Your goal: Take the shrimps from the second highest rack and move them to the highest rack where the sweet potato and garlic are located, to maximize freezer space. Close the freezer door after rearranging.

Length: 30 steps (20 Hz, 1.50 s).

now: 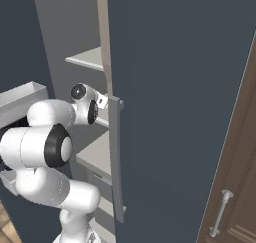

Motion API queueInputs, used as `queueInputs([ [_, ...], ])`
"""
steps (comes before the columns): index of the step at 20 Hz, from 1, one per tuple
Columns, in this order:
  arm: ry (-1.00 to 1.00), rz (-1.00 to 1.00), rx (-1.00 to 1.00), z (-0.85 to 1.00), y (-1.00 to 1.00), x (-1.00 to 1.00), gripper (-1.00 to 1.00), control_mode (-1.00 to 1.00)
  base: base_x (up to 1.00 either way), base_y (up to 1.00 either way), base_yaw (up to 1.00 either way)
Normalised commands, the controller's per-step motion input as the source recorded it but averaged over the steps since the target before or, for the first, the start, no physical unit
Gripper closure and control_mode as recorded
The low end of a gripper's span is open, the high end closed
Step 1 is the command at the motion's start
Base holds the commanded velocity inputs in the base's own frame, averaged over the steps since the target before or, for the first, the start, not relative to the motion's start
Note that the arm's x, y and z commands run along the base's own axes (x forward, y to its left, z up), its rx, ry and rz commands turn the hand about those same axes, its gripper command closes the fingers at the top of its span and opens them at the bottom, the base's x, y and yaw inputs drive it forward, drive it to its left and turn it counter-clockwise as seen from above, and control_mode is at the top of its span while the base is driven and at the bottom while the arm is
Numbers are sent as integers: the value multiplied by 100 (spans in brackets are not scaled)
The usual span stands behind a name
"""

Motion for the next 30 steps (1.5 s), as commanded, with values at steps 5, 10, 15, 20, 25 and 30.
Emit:
queueInputs([
  [5, 0, 0, 0, 85, 0, -60, 100, -100, 0, 0, 0],
  [10, 0, 0, 0, 69, 0, -92, 100, -100, 0, 0, 0],
  [15, -1, 0, 0, 86, -1, -84, 100, -100, 0, 0, 0],
  [20, -7, 0, 0, 100, -2, -31, 100, -100, 0, 0, 0],
  [25, -8, 0, 0, 95, -4, 3, 100, -100, 0, 0, 0],
  [30, -8, 0, 0, 49, -3, 37, 100, -100, 0, 0, 0],
])
